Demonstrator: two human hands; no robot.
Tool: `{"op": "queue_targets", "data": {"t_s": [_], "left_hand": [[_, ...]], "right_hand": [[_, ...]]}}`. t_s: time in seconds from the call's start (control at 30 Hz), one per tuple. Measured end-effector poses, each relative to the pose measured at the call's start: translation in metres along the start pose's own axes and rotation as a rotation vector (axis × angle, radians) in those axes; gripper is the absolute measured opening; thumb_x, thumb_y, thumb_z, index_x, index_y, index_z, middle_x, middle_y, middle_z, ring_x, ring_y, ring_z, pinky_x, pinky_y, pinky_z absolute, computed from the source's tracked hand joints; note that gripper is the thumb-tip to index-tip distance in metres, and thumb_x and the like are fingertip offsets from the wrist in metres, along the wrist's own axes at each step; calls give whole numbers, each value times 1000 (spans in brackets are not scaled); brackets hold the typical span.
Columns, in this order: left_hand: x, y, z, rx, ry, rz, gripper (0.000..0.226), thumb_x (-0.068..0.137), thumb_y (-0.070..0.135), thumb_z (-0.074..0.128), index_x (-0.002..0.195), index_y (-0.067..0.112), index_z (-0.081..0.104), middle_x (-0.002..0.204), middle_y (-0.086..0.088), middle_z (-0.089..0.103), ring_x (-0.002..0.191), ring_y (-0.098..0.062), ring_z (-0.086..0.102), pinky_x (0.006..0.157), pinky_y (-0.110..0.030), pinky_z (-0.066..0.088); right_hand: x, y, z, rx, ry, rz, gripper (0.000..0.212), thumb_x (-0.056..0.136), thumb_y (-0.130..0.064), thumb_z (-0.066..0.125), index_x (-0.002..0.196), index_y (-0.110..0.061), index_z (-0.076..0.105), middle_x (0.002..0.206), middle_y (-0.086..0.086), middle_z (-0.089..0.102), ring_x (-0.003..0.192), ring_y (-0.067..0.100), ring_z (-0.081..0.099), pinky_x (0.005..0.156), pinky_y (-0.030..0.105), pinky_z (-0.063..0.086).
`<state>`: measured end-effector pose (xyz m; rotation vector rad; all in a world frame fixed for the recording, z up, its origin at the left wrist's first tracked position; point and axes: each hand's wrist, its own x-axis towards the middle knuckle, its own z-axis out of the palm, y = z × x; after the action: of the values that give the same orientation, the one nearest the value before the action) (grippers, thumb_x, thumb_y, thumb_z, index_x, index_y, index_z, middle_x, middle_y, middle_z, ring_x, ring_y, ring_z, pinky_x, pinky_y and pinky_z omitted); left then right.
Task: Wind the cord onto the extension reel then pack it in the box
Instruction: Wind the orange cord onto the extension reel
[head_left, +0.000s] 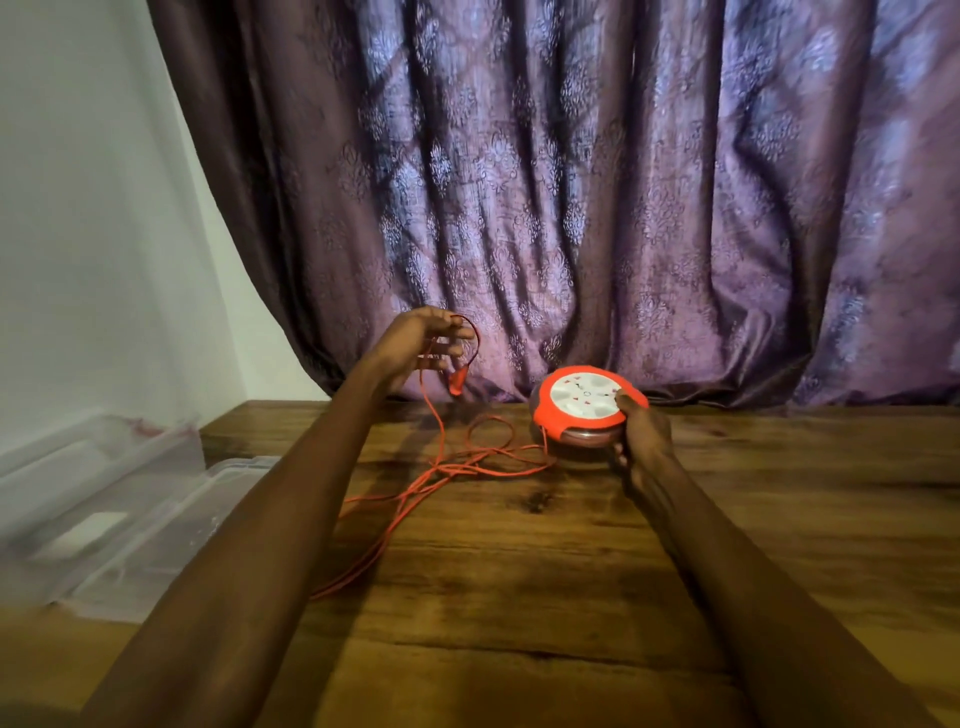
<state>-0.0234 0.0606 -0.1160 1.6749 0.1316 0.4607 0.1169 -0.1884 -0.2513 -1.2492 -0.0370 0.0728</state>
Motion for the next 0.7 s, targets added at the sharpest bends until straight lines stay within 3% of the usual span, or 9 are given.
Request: {"op": "queue_targets", "data": {"t_s": [0.13, 0.23, 0.37, 0.5, 0.57, 0.63, 0.7], "left_hand": [[-23, 8, -13, -103, -256, -28, 14, 95, 10, 49, 102, 14, 60, 102, -5, 75, 75, -19, 69, 64, -28, 55], [-40, 5, -9, 23, -364, -35, 15, 93, 8, 53, 98, 12, 68, 95, -9, 75, 54, -16, 64, 45, -22, 50], [-61, -18, 18, 165, -432, -127, 15, 94, 6, 55, 101, 8, 68, 87, -11, 76, 40, -12, 58, 34, -18, 44], [-79, -53, 56, 334, -507, -191, 14, 98, 10, 52, 99, 14, 65, 84, -10, 77, 44, -15, 61, 39, -20, 47], [-81, -67, 70, 558, -473, -53, 19, 100, 12, 52, 95, 13, 71, 76, -6, 71, 53, -17, 57, 49, -27, 46], [-81, -77, 80, 720, -425, 105, 25, 99, 17, 56, 94, 0, 74, 75, -8, 61, 68, -19, 52, 64, -33, 44], [-79, -83, 87, 687, -351, 131, 29, 99, 20, 56, 88, -1, 72, 71, 2, 60, 69, -11, 53, 68, -30, 41]], "right_hand": [[-3, -1, 14, 71, 54, -44, 41, 94, -40, 61, 116, -7, 59, 57, 5, 47, 31, 10, 36, 37, 14, 32], [-4, -10, 17, 124, 64, -61, 42, 95, -41, 61, 121, -9, 56, 64, 6, 54, 32, 7, 39, 37, 14, 34], [-6, -27, 10, 147, 56, -117, 28, 97, -28, 62, 112, -5, 64, 106, 25, 72, 49, 13, 49, 49, 24, 40], [-9, -34, -2, 119, 8, -90, 38, 95, -29, 64, 120, -1, 65, 78, 6, 68, 40, 12, 49, 34, 16, 35], [-11, -33, -4, 104, -16, -86, 36, 95, -29, 63, 118, -1, 64, 72, 6, 63, 32, 9, 43, 31, 13, 30], [-14, -30, -4, 84, -33, -84, 34, 96, -30, 61, 115, -1, 64, 64, 6, 59, 28, 7, 38, 31, 12, 27], [-15, -29, -3, 76, -47, -83, 32, 97, -31, 60, 110, -3, 64, 56, 3, 57, 27, 8, 38, 31, 13, 26]]}}
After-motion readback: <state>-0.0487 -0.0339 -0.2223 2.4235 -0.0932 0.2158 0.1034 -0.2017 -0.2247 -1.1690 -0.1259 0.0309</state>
